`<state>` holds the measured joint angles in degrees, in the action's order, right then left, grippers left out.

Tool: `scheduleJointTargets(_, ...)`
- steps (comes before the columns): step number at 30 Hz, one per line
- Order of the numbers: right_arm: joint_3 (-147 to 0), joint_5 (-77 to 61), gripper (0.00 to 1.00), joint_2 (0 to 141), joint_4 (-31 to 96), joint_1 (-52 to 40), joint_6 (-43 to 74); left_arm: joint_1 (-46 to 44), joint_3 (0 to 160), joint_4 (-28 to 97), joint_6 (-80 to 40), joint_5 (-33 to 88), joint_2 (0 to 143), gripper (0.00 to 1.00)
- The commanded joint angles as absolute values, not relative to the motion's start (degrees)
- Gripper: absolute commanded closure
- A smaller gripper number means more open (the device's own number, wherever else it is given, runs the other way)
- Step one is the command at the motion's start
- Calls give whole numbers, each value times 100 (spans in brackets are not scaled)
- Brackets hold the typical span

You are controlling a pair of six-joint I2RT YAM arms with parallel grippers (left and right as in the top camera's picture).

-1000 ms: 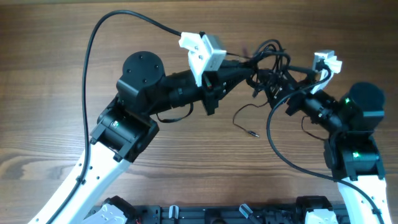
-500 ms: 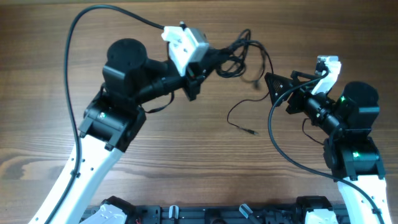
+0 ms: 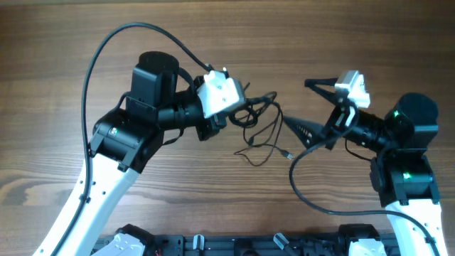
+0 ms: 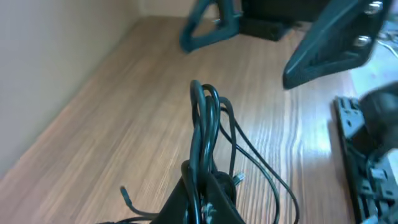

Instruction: Untangle cables

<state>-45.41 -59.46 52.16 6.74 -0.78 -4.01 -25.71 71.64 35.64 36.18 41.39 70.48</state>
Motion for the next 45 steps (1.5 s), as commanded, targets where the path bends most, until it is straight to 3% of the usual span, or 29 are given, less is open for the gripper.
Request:
scheduleJointTargets(1,-4543,-6860,0,5218,639,-80,-762,-2956,7223,3538,4654,4517,6976,96)
scheduleJointTargets(6,-4543,-7496,4,5218,668,-80,-904,-3492,7223,3103,4934,4515,7015,96)
scheduleJointTargets(7,-4543,-7612,20,5218,668,-80,-904,-3500,7223,3013,4928,4515,7015,96)
scheduleJointTargets(8,-4543,-7662,58,5218,670,-80,-906,-3500,7223,2884,4923,4515,7015,95)
scheduleJointTargets(9,-4543,-7658,88,5218,666,-80,-904,-3500,7223,2783,4849,4515,7015,89)
scheduleJointTargets(10,-4543,-7655,96,5218,655,-78,-904,-3500,7223,2740,4753,4512,7015,80)
scheduleJointTargets(11,-4543,-7634,95,5218,644,-78,-906,-3498,7223,2749,4674,4484,7015,77)
scheduleJointTargets(12,-4543,-7566,96,5218,639,-78,-904,-3498,7223,2746,4482,4338,7015,62)
scheduleJointTargets(13,-4543,-7406,96,5218,648,-78,-882,-3498,7223,2746,4130,4121,7013,1)
scheduleJointTargets(14,-4543,-7299,95,5218,646,-78,-869,-3498,7223,2746,3780,3938,7006,0)
scheduleJointTargets(19,-4543,-6532,96,5218,521,-78,-298,-3369,7225,2786,1516,2624,6814,0)
scheduleJointTargets(26,-4543,-5826,96,5218,-679,-73,1372,-2864,7223,3006,-1857,2877,6803,0)
scheduleJointTargets(33,-4543,-6029,96,5218,-1391,-73,2239,-2902,7223,2270,-2040,4652,6831,2)
scheduleJointTargets(35,-4543,-6180,96,5218,-1570,-75,2401,-3006,7223,2132,-2040,4692,6906,15)
scheduleJointTargets(36,-4543,-6305,96,5218,-1743,-73,2467,-3092,7223,2049,-2038,4692,6973,30)
scheduleJointTargets(38,-4543,-6416,96,5218,-1973,-73,2611,-3181,7223,1953,-2040,4692,7054,49)
scheduleJointTargets(41,-4543,-6442,96,5218,-2078,-75,2705,-3253,7223,1844,-2040,4692,7096,49)
scheduleJointTargets(42,-4543,-6445,96,5218,-2075,-73,2703,-3253,7223,1796,-2038,4692,7096,54)
scheduleJointTargets(43,-4543,-6460,96,5218,-2075,-73,2703,-3253,7223,1737,-2040,4692,7096,71)
scheduleJointTargets(44,-4543,-6460,96,5218,-2047,-75,2700,-3253,7223,1712,-2038,4689,7096,96)
scheduleJointTargets(45,-4543,-6460,96,5218,-2005,-73,2698,-3251,7223,1691,-1999,4687,7096,96)
